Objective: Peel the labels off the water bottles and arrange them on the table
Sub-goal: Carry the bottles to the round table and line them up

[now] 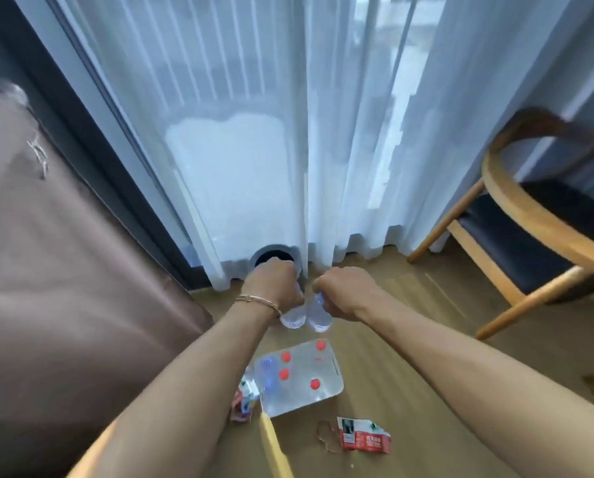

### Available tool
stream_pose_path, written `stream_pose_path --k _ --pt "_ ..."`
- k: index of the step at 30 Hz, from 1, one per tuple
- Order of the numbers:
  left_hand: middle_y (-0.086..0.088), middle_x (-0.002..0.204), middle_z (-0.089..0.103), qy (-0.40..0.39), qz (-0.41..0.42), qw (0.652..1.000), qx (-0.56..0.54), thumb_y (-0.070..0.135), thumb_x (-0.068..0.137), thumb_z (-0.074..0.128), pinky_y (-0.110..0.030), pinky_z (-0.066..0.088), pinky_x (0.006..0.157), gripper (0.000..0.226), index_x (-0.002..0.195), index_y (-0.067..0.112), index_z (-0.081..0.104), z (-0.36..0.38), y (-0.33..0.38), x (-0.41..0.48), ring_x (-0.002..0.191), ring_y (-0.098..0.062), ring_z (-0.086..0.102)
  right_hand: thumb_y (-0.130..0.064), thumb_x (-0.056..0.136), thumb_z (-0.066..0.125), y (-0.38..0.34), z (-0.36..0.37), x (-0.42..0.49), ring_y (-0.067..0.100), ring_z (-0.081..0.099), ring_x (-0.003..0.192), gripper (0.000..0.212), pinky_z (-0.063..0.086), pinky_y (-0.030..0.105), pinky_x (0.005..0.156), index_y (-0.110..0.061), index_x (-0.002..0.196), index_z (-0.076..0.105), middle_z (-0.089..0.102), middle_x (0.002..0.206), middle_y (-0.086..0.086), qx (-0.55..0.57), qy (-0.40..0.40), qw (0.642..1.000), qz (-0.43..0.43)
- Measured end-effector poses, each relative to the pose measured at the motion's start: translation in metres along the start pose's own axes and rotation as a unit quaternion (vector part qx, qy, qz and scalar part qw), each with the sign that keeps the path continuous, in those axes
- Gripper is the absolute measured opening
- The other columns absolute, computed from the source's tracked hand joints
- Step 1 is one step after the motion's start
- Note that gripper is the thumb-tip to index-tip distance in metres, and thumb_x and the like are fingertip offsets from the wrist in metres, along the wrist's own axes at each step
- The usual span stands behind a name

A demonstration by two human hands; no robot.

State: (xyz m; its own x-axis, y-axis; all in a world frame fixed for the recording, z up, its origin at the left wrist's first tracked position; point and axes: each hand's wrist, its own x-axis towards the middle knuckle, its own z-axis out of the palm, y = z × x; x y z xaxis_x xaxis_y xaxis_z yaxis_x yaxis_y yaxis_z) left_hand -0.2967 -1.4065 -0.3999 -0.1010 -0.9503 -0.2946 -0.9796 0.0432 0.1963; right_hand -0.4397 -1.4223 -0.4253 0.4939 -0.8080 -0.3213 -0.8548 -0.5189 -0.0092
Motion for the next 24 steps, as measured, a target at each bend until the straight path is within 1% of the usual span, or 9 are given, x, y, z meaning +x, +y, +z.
stream_pose_path --k 2,5,8,11,12,14,17,20,24 --pt "-0.014 0.097 0.063 0.034 0.035 0.999 0.011 0.021 0.087 0.056 -0.029 0.042 0.069 0.017 0.074 0.014 0.048 -0.060 0.025 -0.013 0.096 -0.032 0.062 -0.012 0.091 0.051 0.011 -0.056 -0.025 0.031 0.063 0.101 0.026 0.040 0.031 0.068 -0.015 0.113 0.064 0.064 0.112 0.008 -0.009 0.020 0.999 0.028" --pt "-0.015 0.083 0.056 0.089 0.087 0.992 0.021 0.017 0.085 0.057 -0.031 0.041 0.067 0.017 0.073 0.006 0.053 -0.133 0.060 -0.035 0.089 -0.035 0.059 -0.012 0.091 0.050 0.024 -0.131 -0.068 0.032 0.062 0.101 0.029 0.039 0.031 0.070 -0.016 0.117 0.063 0.060 0.116 0.009 -0.018 0.054 0.995 0.078" --pt "-0.013 0.077 0.049 0.125 0.138 0.982 0.029 0.018 0.083 0.060 -0.030 0.038 0.065 0.013 0.078 0.006 0.061 -0.185 0.095 -0.057 0.077 -0.033 0.051 -0.012 0.092 0.050 0.035 -0.186 -0.114 0.032 0.062 0.104 0.034 0.041 0.030 0.073 -0.020 0.122 0.062 0.058 0.121 0.008 -0.005 0.090 0.988 0.127" --pt "-0.010 0.067 0.050 0.136 0.170 0.975 0.034 0.020 0.081 0.062 -0.029 0.039 0.060 0.014 0.075 0.007 0.063 -0.221 0.130 -0.078 0.072 -0.034 0.052 -0.018 0.094 0.052 0.047 -0.222 -0.159 0.029 0.060 0.112 0.036 0.043 0.031 0.080 -0.025 0.128 0.059 0.055 0.128 0.006 0.016 0.109 0.980 0.166" --pt "-0.012 0.068 0.054 0.137 0.181 0.973 0.035 0.021 0.081 0.062 -0.029 0.041 0.060 0.017 0.076 0.005 0.065 -0.229 0.143 -0.085 0.073 -0.035 0.055 -0.019 0.093 0.053 0.052 -0.231 -0.173 0.028 0.060 0.112 0.036 0.044 0.032 0.082 -0.026 0.128 0.060 0.055 0.128 0.006 0.023 0.114 0.977 0.178" --pt "-0.017 0.081 0.065 0.138 0.206 0.968 0.038 0.023 0.081 0.064 -0.028 0.045 0.061 0.020 0.085 0.005 0.072 -0.241 0.170 -0.099 0.079 -0.036 0.062 -0.019 0.091 0.059 0.064 -0.244 -0.205 0.027 0.061 0.110 0.034 0.049 0.034 0.087 -0.025 0.125 0.063 0.057 0.127 0.005 0.039 0.113 0.974 0.194" --pt "-0.017 0.088 0.069 0.135 0.236 0.961 0.049 0.026 0.080 0.066 -0.028 0.047 0.064 0.022 0.090 0.009 0.075 -0.249 0.213 -0.119 0.083 -0.033 0.064 -0.017 0.088 0.069 0.085 -0.257 -0.254 0.023 0.062 0.107 0.033 0.053 0.033 0.092 -0.019 0.121 0.067 0.062 0.124 0.003 0.065 0.103 0.971 0.205" --pt "-0.012 0.091 0.070 0.110 0.257 0.958 0.071 0.025 0.078 0.068 -0.030 0.051 0.068 0.021 0.092 0.012 0.076 -0.255 0.261 -0.134 0.086 -0.027 0.065 -0.015 0.087 0.072 0.113 -0.265 -0.305 0.020 0.061 0.106 0.034 0.053 0.028 0.087 -0.014 0.121 0.068 0.064 0.121 0.002 0.077 0.094 0.971 0.205" --pt "-0.003 0.105 0.072 0.068 0.326 0.932 0.145 0.020 0.082 0.067 -0.025 0.049 0.081 0.028 0.109 0.022 0.075 -0.259 0.332 -0.149 0.090 -0.018 0.059 -0.017 0.085 0.074 0.157 -0.271 -0.362 0.017 0.061 0.101 0.030 0.054 0.029 0.084 -0.018 0.115 0.070 0.066 0.117 -0.001 0.061 0.089 0.971 0.211"
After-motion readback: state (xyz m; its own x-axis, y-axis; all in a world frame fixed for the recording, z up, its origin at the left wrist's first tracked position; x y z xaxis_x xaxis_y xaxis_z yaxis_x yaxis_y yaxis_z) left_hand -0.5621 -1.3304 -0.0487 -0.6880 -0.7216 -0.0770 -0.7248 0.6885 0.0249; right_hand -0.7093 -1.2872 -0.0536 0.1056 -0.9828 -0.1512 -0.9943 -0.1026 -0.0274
